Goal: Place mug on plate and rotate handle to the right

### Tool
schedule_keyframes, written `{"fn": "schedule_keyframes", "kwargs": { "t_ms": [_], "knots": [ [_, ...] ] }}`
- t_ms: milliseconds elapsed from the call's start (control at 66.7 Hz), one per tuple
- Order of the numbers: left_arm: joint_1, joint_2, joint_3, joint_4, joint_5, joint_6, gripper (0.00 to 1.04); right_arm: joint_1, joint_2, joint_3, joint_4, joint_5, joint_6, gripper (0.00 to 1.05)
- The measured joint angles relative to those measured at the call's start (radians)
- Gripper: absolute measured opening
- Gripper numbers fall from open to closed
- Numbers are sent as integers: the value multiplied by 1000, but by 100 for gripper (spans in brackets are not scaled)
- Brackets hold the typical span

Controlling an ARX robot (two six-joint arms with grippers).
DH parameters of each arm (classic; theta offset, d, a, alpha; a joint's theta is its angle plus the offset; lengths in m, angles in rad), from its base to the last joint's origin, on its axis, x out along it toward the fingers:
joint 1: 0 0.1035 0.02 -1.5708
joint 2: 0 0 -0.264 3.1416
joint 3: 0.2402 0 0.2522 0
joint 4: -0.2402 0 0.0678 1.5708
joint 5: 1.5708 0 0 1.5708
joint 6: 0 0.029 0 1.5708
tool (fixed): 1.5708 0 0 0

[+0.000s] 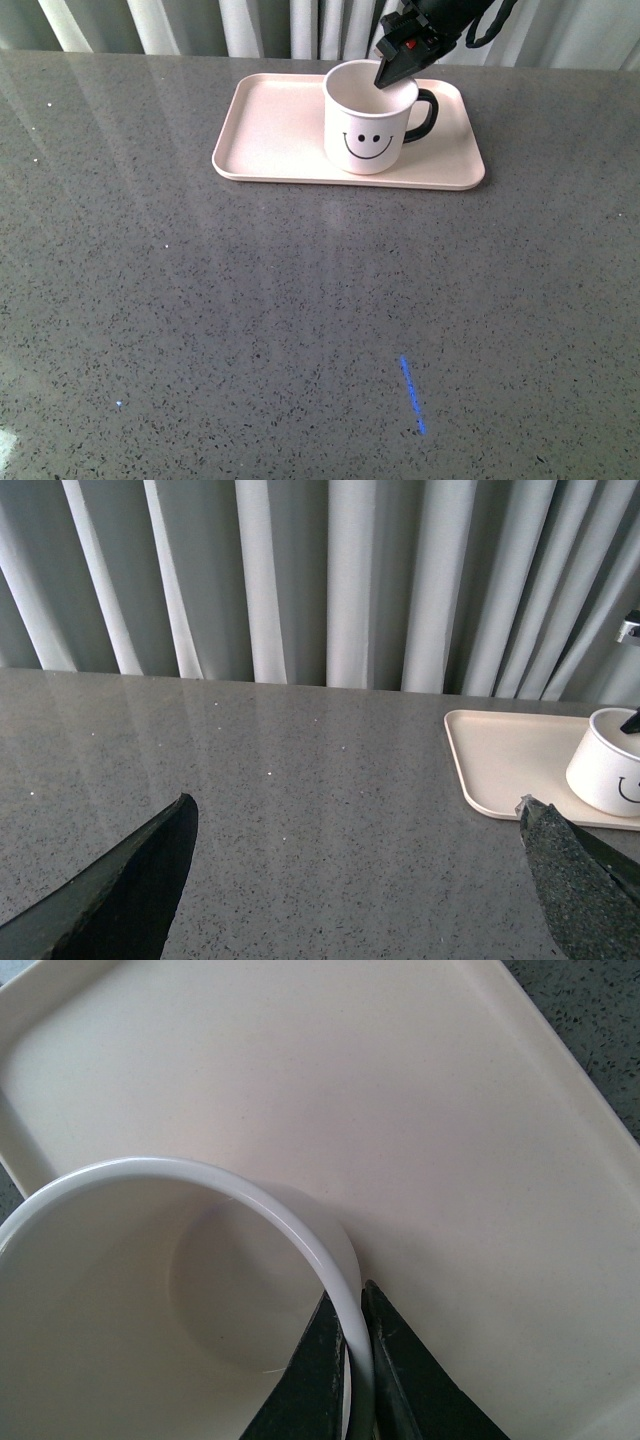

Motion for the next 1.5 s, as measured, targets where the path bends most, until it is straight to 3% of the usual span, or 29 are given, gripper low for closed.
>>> {"fn": "schedule_keyframes", "kwargs": {
  "t_ms": [435, 1095, 1500],
  "knots": [
    [0, 0, 0, 0, 0, 0, 96, 0, 0, -1, -1, 4, -8, 2],
    [0, 0, 0, 0, 0, 0, 96, 0, -2, -7, 18, -9, -1, 97],
    [0, 0, 0, 0, 0, 0, 96, -16, -245, -230, 160, -73, -3, 96]
  ]
}}
